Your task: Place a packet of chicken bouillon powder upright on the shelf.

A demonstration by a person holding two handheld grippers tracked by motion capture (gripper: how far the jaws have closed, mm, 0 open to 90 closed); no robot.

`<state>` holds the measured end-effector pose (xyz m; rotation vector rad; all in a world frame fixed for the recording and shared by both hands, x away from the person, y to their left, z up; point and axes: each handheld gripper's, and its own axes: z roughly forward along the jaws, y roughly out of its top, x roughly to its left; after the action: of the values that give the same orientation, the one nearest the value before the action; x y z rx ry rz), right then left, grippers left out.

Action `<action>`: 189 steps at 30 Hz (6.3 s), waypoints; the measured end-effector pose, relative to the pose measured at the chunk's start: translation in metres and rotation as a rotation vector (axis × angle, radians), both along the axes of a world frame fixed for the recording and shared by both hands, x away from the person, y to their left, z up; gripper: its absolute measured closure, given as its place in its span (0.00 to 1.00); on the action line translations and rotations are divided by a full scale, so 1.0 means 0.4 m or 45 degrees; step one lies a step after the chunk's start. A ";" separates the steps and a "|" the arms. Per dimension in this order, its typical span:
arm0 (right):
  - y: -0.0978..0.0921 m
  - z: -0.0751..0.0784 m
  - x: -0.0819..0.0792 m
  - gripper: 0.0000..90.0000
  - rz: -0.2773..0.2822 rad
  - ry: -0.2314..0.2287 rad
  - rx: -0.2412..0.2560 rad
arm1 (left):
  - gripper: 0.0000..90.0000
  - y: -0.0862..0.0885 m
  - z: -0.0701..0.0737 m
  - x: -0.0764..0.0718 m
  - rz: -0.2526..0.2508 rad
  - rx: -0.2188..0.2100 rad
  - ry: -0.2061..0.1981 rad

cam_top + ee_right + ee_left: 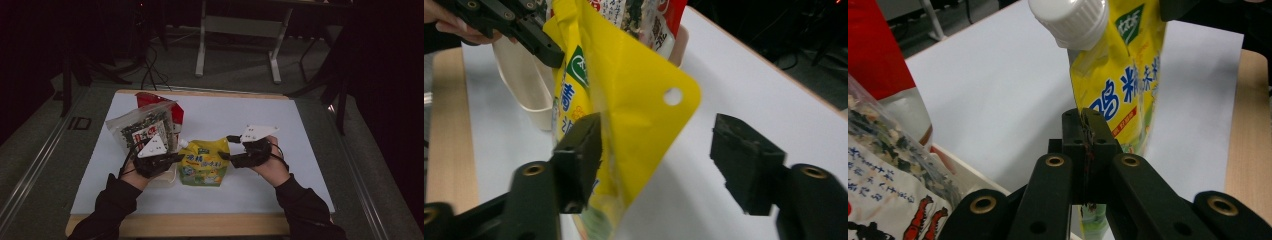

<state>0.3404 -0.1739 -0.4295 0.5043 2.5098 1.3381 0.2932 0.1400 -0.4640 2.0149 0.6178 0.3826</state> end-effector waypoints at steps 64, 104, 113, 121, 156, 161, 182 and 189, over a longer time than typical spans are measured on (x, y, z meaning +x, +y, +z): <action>0.030 0.147 -0.024 1.00 0.236 -0.058 0.106 | 0.16 -0.154 -0.065 -0.152 -0.193 -0.037 0.136; 0.383 0.095 -0.012 1.00 0.538 0.074 0.204 | 0.15 -0.184 -0.182 -0.180 -0.277 0.040 0.211; 0.398 0.047 -0.011 1.00 0.538 0.120 0.191 | 0.15 -0.185 -0.185 -0.180 -0.286 0.046 0.214; 0.397 -0.010 -0.008 1.00 0.536 0.159 0.159 | 0.15 -0.185 -0.187 -0.180 -0.283 0.053 0.213; 0.209 -0.033 0.001 0.22 0.333 0.148 0.171 | 0.15 -0.184 -0.187 -0.177 -0.285 0.051 0.220; 0.170 -0.052 -0.001 0.17 0.317 0.158 0.178 | 0.15 -0.184 -0.187 -0.177 -0.286 0.056 0.221; 0.017 -0.155 -0.018 0.16 0.198 0.182 0.151 | 0.15 -0.186 -0.191 -0.177 -0.284 0.057 0.225; -0.029 -0.177 -0.033 0.16 0.164 0.176 0.153 | 0.15 -0.186 -0.190 -0.178 -0.288 0.061 0.222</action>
<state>0.3270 -0.1857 -0.5002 0.4820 2.6235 1.5587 0.2218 0.0655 -0.5401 2.1519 0.4832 0.0881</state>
